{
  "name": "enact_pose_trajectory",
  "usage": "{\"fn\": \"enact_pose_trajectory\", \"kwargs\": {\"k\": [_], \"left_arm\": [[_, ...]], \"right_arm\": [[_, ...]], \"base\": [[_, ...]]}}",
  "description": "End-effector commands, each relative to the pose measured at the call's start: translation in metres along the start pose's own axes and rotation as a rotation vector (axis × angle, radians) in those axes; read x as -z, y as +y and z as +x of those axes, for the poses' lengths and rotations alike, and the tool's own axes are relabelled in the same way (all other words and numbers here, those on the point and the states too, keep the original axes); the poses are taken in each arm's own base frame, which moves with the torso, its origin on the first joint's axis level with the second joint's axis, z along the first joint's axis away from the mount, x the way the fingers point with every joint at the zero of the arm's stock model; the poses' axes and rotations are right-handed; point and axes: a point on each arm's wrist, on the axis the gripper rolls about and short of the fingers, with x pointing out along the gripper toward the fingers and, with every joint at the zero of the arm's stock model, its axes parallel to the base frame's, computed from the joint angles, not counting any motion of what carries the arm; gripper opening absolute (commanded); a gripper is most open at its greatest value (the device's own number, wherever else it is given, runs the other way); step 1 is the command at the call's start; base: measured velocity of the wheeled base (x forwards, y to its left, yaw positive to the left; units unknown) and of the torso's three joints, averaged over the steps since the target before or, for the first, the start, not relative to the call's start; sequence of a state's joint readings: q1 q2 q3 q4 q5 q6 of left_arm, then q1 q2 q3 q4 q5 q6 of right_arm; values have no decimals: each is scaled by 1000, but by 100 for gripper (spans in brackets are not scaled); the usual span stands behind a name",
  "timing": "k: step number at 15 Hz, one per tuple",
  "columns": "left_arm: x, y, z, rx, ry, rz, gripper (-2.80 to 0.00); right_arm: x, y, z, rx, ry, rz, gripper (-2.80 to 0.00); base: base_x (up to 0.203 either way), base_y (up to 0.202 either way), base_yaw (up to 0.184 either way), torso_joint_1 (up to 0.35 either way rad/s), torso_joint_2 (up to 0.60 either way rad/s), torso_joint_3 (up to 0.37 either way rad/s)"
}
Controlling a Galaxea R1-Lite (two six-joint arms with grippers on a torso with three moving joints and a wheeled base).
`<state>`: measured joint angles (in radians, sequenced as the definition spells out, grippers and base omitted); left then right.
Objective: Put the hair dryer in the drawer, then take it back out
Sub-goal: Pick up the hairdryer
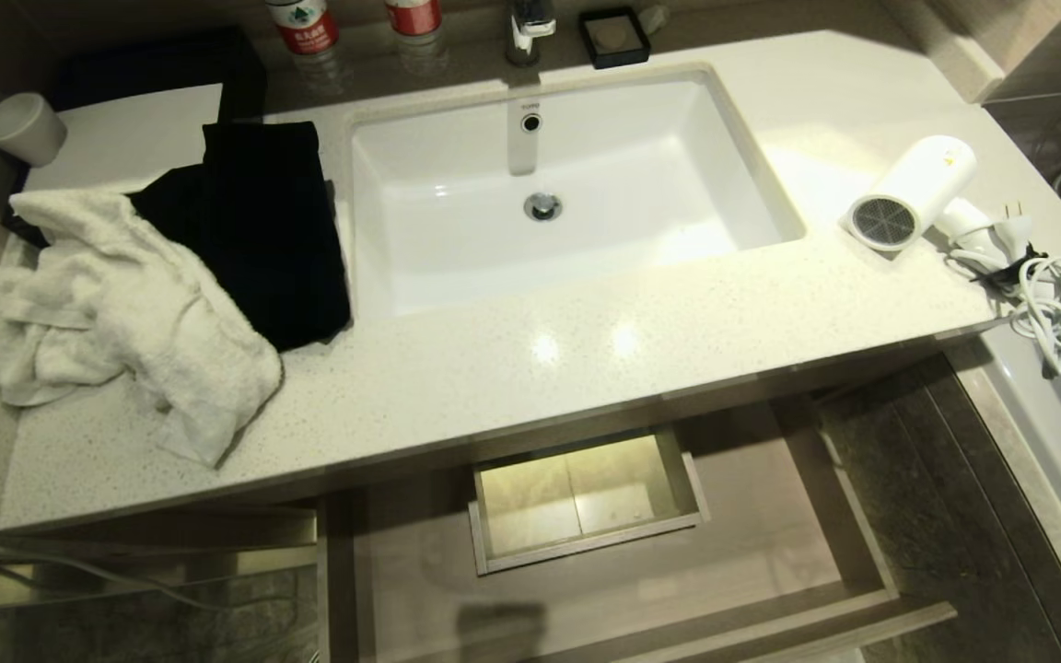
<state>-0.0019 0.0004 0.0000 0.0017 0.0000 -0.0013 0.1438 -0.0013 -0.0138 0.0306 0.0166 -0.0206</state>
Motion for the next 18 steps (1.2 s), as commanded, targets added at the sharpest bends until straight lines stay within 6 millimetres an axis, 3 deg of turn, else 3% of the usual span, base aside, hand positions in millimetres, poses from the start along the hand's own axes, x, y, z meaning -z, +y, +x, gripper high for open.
{"fn": "enact_pose_trajectory", "kwargs": {"k": [1, 10, 18], "left_arm": [[0, 0, 0, 0, -1, 0, -280], [0, 0, 0, 0, 1, 0, -280], [0, 0, 0, 0, 1, 0, -280]], "right_arm": [[1, 0, -3, 0, -39, -1, -280], [1, 0, -3, 0, -39, -1, -280], [1, 0, -3, 0, -37, -3, -280]], "base": [[0, 0, 0, 364, -266, 91], [0, 0, 0, 412, -391, 20], [0, 0, 0, 51, -52, -6]]}}
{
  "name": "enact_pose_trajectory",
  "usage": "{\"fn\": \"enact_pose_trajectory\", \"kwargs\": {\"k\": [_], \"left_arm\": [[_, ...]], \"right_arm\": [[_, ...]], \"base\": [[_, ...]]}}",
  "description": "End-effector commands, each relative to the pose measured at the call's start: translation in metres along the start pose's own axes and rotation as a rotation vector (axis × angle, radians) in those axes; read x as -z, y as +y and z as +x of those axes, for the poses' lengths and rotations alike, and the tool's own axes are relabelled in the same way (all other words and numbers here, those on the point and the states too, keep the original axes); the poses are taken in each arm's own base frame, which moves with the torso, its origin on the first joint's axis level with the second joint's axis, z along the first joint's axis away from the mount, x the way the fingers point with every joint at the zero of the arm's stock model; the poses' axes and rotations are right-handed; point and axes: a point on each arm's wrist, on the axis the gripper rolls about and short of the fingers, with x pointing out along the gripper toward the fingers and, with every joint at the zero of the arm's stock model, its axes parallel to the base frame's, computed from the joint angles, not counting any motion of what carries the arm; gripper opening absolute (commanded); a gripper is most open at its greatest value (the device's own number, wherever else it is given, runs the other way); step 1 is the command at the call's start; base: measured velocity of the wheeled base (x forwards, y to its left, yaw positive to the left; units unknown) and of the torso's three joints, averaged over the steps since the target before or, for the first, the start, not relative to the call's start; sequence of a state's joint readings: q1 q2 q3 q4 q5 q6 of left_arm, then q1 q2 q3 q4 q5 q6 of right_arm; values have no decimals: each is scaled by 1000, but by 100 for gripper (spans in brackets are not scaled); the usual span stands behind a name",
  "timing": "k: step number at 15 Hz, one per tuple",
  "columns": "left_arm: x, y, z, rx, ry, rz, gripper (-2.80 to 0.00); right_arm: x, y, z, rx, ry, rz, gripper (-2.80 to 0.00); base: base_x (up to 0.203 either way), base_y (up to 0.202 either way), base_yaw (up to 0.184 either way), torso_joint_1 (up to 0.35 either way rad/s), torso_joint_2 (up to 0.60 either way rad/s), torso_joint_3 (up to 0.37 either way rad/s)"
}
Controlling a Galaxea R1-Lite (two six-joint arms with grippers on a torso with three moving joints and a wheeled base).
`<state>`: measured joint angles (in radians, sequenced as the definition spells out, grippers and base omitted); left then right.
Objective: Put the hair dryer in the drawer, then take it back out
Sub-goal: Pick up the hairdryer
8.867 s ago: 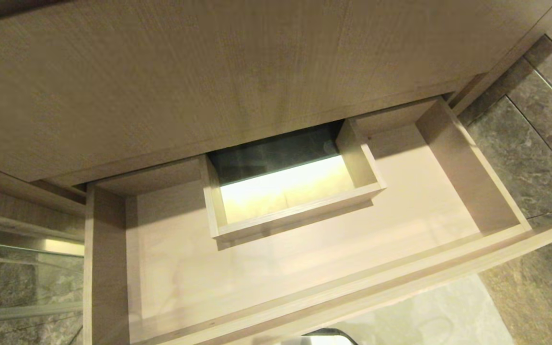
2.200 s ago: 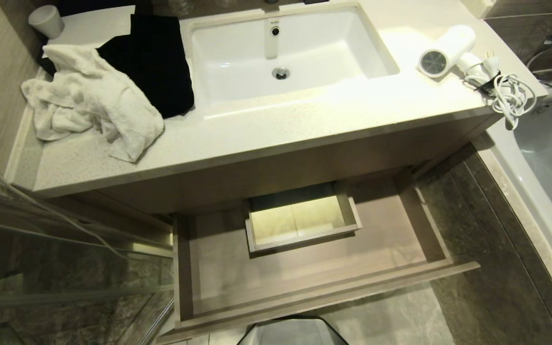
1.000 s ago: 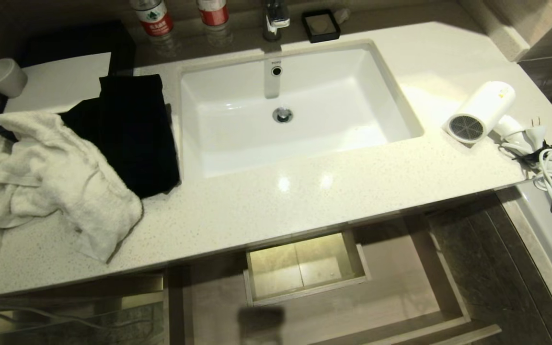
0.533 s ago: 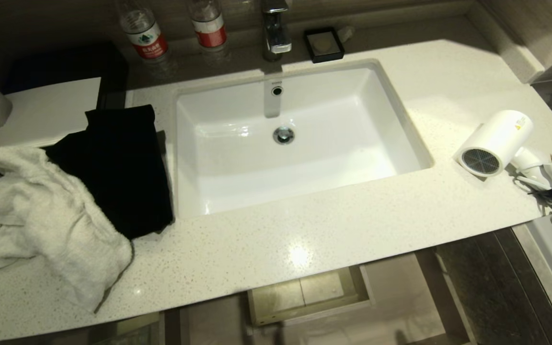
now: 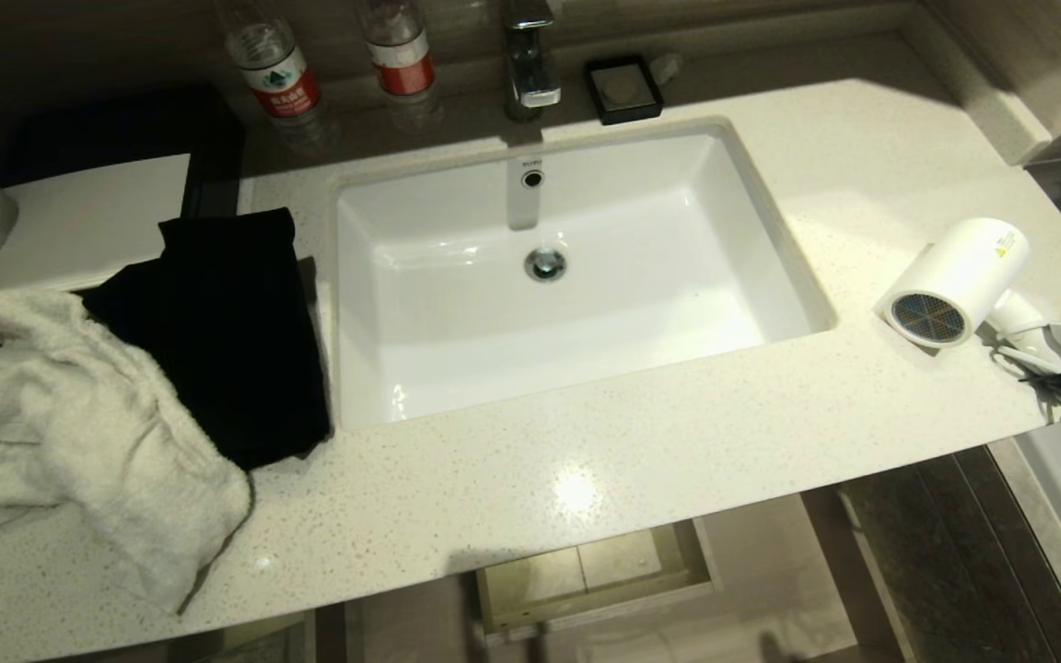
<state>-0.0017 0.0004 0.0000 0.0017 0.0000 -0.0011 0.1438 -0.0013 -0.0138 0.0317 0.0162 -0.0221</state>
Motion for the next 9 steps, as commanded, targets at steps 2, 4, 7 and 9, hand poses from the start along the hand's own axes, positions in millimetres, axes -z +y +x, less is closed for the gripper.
{"fn": "enact_pose_trajectory", "kwargs": {"k": [2, 4, 7, 9], "left_arm": [[0, 0, 0, 0, -1, 0, -280], [0, 0, 0, 0, 1, 0, -280], [0, 0, 0, 0, 1, 0, -280], [0, 0, 0, 0, 1, 0, -280]], "right_arm": [[-2, 0, -4, -2, -52, -5, -280], [-17, 0, -10, 0, -99, -10, -280], [-35, -1, -20, 6, -149, -11, -280], [-39, -1, -23, 9, -103, -10, -280]], "base": [[0, 0, 0, 0, 0, 0], [0, 0, 0, 0, 0, 0], [0, 0, 0, 0, 0, 0], [0, 0, 0, 0, 0, 0]]}}
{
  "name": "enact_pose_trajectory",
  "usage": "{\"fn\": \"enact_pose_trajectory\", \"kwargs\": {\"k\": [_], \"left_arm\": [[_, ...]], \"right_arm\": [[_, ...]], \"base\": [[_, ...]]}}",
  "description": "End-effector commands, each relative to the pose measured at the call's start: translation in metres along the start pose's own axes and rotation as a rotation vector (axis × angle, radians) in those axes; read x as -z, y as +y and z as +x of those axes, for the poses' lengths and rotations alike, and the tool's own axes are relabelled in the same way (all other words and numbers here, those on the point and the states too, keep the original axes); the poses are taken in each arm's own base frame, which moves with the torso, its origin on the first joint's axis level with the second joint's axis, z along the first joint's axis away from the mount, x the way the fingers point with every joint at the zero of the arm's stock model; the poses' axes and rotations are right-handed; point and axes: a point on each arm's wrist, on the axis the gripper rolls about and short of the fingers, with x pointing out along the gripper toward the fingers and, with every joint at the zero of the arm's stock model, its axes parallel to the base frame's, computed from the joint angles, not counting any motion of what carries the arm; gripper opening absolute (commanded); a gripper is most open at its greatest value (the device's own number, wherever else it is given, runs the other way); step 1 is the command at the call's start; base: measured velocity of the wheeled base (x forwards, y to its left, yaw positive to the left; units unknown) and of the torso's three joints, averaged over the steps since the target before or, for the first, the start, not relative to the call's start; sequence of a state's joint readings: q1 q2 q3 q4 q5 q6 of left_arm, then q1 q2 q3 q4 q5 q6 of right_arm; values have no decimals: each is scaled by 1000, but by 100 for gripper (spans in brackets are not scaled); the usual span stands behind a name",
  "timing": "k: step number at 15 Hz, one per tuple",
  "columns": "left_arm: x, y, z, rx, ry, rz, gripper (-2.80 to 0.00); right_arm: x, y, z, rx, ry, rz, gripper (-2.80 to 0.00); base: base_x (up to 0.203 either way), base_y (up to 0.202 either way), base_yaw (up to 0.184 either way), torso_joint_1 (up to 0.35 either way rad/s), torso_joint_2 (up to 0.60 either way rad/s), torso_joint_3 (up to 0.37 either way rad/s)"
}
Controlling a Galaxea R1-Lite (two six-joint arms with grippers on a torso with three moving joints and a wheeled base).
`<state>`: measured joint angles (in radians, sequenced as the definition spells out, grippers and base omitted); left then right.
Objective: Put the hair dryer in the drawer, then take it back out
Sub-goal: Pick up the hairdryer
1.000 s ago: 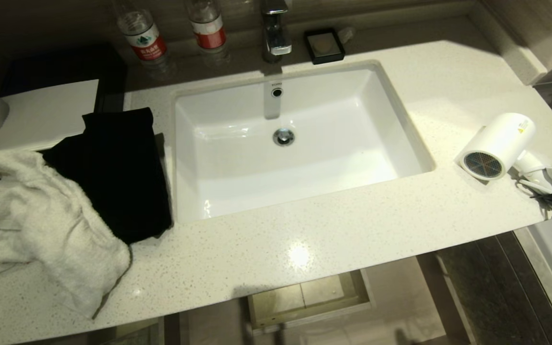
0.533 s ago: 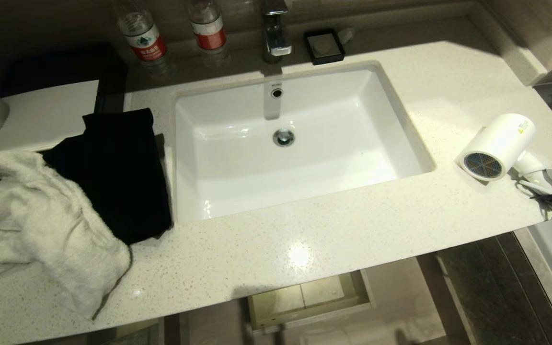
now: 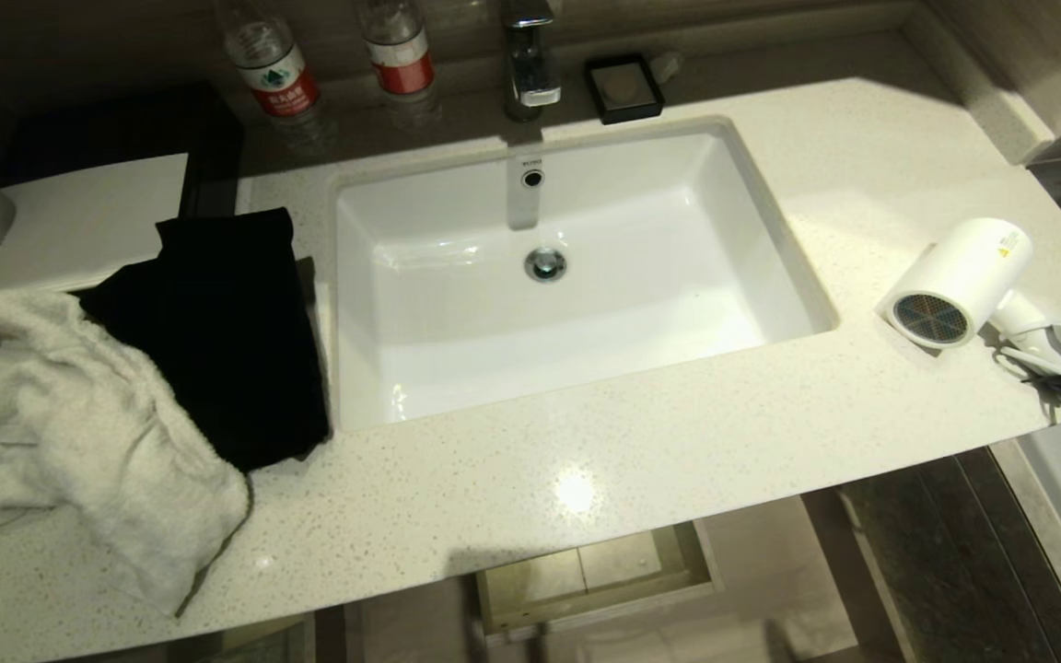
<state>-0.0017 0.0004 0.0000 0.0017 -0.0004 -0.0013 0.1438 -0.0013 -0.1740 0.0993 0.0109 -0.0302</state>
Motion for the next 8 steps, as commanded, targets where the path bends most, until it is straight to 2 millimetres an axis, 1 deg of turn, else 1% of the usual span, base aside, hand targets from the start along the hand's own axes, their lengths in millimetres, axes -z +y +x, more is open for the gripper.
{"fn": "enact_pose_trajectory", "kwargs": {"k": [1, 2, 4, 5, 6, 8], "left_arm": [[0, 0, 0, -1, 1, 0, -280], [0, 0, 0, -1, 1, 0, -280], [0, 0, 0, -1, -1, 0, -280], [0, 0, 0, -1, -1, 0, -280], [0, 0, 0, -1, -1, 0, -280], [0, 0, 0, -1, 0, 0, -280]], "right_arm": [[-16, -1, -13, 16, 19, -1, -280], [-38, -2, -22, 33, 13, -2, -280], [-98, -4, -57, 68, -80, 1, -280], [-120, -5, -61, 82, -68, 3, -280], [-141, -6, -53, 94, -15, 0, -280], [-182, -8, -27, 133, 98, -12, -280]], "base": [[0, 0, 0, -2, 36, 25], [0, 0, 0, 2, 32, 15], [0, 0, 0, -3, 56, 34], [0, 0, 0, -7, 51, 37], [0, 0, 0, -28, 96, 55], [0, 0, 0, -50, 97, 54]]}}
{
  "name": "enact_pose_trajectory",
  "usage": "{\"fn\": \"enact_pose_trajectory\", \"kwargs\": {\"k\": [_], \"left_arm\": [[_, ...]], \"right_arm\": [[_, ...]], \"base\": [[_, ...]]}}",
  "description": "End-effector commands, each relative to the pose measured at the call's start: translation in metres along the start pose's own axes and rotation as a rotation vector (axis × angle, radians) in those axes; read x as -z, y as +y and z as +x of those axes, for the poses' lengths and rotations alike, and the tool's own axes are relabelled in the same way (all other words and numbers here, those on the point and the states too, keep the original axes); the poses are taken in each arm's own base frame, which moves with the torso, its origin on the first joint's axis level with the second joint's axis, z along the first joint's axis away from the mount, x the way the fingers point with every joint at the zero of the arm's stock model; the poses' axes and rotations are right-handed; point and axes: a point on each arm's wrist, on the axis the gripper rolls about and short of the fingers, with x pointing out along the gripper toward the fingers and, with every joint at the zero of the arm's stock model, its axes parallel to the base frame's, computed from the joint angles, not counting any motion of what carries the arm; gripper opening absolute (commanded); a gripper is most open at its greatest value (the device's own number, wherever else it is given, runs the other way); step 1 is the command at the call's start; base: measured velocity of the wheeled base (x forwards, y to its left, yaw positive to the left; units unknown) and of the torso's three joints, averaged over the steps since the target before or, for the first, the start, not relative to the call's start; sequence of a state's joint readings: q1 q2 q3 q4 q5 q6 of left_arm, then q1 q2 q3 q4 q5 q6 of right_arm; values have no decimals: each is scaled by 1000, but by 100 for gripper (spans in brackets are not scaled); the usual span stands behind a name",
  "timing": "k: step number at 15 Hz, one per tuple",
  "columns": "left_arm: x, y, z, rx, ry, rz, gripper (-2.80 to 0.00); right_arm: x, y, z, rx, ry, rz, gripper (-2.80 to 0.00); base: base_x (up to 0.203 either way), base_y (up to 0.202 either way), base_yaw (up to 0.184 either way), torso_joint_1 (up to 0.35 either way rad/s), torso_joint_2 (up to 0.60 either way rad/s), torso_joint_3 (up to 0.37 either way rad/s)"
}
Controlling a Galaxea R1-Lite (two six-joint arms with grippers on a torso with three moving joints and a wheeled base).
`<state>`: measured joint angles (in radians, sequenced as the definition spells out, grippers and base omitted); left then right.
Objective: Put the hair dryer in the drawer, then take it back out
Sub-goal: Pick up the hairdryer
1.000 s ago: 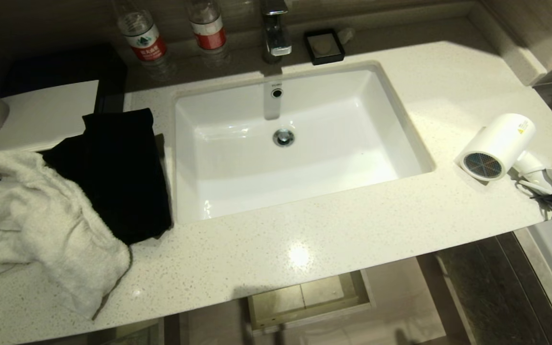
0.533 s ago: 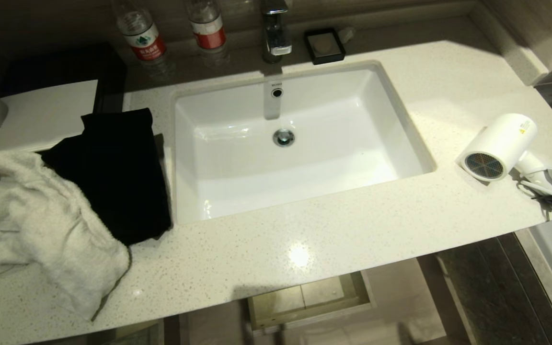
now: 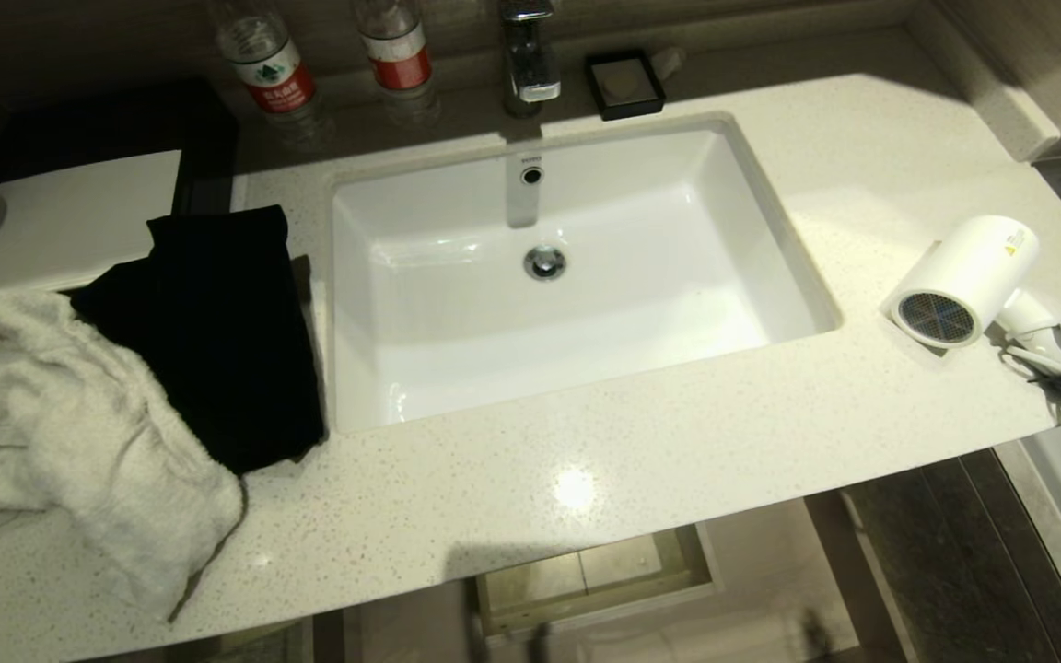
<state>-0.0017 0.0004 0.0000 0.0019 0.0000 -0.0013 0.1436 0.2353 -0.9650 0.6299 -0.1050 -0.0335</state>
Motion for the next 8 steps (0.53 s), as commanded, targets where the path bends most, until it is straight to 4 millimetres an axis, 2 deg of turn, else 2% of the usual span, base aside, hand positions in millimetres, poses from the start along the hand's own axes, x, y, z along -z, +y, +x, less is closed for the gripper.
{"fn": "enact_pose_trajectory", "kwargs": {"k": [1, 3, 5, 8], "left_arm": [[0, 0, 0, 0, 1, 0, -280], [0, 0, 0, 0, -1, 0, -280], [0, 0, 0, 0, 1, 0, -280], [0, 0, 0, 0, 1, 0, -280]], "right_arm": [[-51, 1, 43, 59, 159, -32, -280], [-60, 1, 51, 131, 237, -60, -280], [-69, 2, 76, 172, 307, -84, -280], [-71, 2, 78, 189, 313, -91, -280]], "base": [[0, 0, 0, -51, 78, 49], [0, 0, 0, -27, 64, 33], [0, 0, 0, -26, 63, 30], [0, 0, 0, -24, 41, 19]]}}
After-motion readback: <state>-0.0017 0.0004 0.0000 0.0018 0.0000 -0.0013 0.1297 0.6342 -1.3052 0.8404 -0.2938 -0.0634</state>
